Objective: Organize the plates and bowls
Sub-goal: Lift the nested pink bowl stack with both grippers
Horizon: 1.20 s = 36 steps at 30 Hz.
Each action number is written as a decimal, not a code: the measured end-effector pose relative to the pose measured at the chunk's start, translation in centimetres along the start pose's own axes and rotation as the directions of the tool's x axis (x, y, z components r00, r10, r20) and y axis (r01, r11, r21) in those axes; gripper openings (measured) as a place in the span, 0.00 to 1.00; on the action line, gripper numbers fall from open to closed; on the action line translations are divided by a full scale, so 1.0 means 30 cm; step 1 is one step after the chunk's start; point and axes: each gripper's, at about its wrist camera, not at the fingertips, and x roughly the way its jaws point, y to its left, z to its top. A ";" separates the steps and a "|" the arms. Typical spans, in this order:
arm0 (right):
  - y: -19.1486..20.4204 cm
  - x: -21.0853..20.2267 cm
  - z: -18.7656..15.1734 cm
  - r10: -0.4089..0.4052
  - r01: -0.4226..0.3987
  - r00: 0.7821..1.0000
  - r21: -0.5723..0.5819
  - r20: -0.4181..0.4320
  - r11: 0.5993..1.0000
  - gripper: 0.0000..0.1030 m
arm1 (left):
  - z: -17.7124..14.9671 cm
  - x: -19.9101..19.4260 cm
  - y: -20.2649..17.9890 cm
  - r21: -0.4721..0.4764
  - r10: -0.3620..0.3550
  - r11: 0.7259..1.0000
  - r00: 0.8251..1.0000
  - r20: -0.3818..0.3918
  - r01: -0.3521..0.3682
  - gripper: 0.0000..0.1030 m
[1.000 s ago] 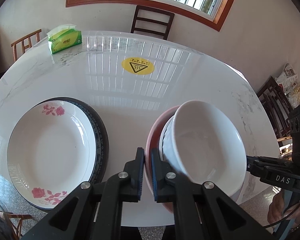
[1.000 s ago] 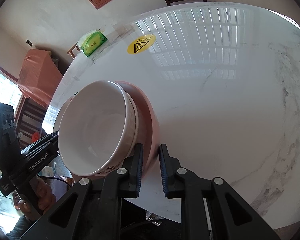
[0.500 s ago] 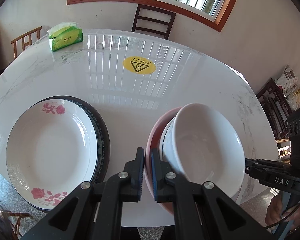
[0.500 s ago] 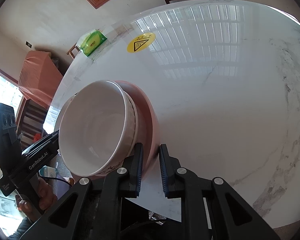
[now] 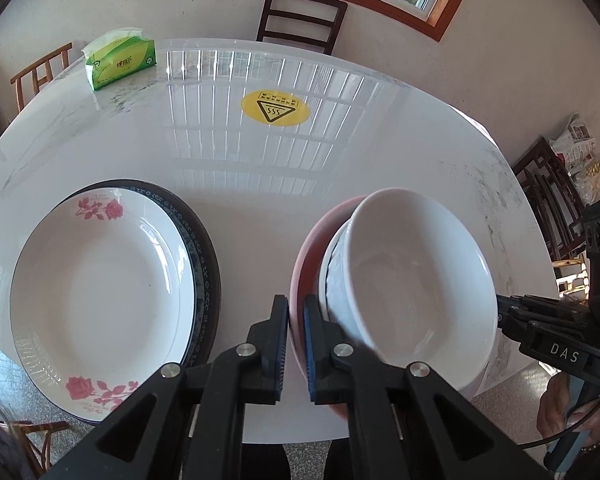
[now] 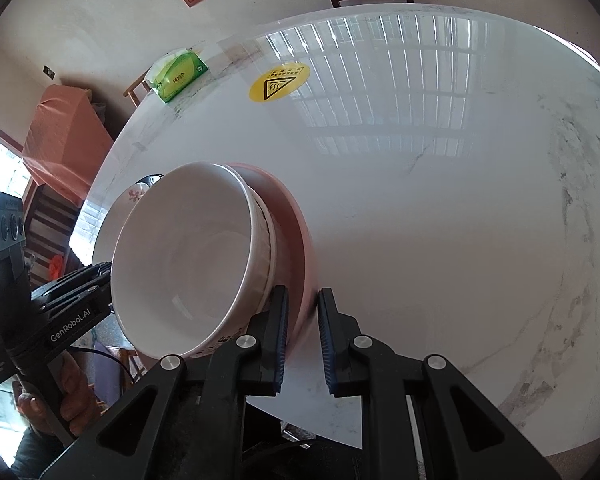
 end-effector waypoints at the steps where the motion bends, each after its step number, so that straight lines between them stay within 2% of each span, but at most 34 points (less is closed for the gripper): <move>1: -0.006 -0.001 -0.001 0.011 -0.011 1.000 0.009 0.004 1.000 0.16 | 0.000 -0.002 0.002 -0.003 0.000 1.000 1.000 0.004 0.000 0.05; 5: -0.026 -0.009 -0.011 0.048 -0.049 0.999 0.034 0.019 0.998 0.17 | -0.005 -0.007 0.021 -0.061 -0.030 0.998 0.999 0.021 0.031 0.05; 12: -0.032 -0.026 -0.014 0.067 -0.069 0.997 0.051 0.040 0.996 0.17 | 0.008 -0.035 0.019 -0.081 -0.041 0.996 0.998 0.052 0.045 0.05; 22: 0.007 -0.059 0.007 0.111 -0.114 0.992 0.042 0.064 0.993 0.17 | 0.042 -0.122 0.054 -0.103 -0.028 0.994 0.994 0.108 0.039 0.05; 36: 0.110 -0.057 0.049 0.160 -0.161 0.985 0.022 0.058 0.987 0.17 | 0.055 -0.218 0.147 -0.162 0.013 0.987 0.989 0.144 0.011 0.05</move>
